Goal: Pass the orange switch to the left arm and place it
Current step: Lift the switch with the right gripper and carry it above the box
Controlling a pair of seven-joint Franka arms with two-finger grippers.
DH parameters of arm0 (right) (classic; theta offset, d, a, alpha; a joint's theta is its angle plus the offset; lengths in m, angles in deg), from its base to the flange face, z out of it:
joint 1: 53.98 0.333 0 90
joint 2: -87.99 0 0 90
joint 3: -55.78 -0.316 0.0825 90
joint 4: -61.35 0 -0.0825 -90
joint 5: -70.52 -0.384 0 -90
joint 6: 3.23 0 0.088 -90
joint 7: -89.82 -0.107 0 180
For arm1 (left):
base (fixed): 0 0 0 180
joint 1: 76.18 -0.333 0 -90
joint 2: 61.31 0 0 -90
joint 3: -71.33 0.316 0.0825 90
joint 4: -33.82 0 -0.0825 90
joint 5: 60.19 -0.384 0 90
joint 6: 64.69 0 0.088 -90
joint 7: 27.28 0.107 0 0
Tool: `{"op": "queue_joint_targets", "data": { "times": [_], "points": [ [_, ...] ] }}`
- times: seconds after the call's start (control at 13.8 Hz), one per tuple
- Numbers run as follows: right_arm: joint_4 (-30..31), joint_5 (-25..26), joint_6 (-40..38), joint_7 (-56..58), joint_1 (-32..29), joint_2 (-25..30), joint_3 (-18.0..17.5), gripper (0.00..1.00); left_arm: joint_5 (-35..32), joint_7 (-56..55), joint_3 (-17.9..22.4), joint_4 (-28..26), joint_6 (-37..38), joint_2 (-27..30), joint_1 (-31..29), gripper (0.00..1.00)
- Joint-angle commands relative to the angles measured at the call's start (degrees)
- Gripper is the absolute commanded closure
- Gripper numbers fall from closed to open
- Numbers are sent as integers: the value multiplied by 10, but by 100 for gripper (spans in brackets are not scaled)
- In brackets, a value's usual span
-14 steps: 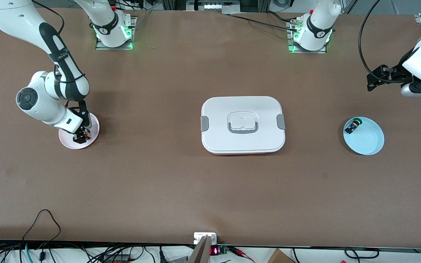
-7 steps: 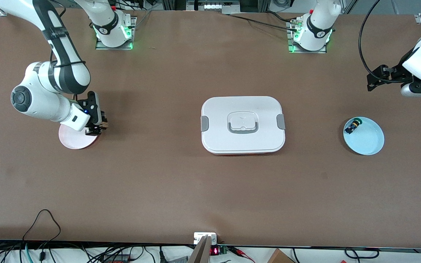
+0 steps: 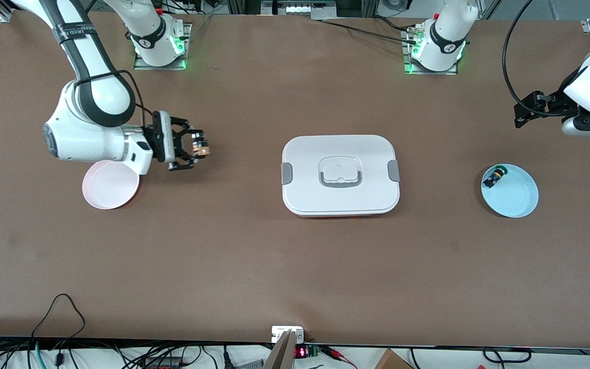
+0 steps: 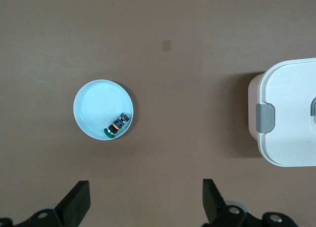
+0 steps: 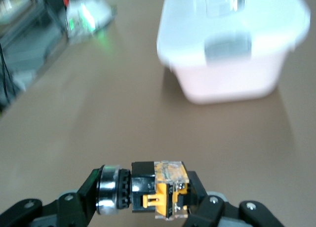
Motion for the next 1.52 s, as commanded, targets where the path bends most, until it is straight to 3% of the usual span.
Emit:
{"op": "queue_joint_targets", "data": {
  "times": [0.0,0.14,0.36,0.58,0.8,1.09,1.45],
  "points": [
    [-5,-154,-2,-9,3,0,-53,100,16,2,-1,18,7,-8,-4,0],
    [-9,-293,37,-20,29,1,-83,100,16,2,-1,18,7,-8,-4,0],
    [-63,-397,136,-48,65,0,-131,100,16,2,-1,18,7,-9,-4,0],
    [-141,-488,216,-73,153,-23,-132,100,16,2,-1,18,7,-8,-4,0],
    [-215,-589,240,-53,198,-47,-131,100,16,3,-1,18,7,-8,-4,0],
    [-287,-588,273,-53,208,-71,-131,100,16,3,-1,18,7,-8,-5,0],
    [-291,-586,276,-33,208,-71,-128,100,16,3,-5,19,7,-8,4,0]
  ]
}}
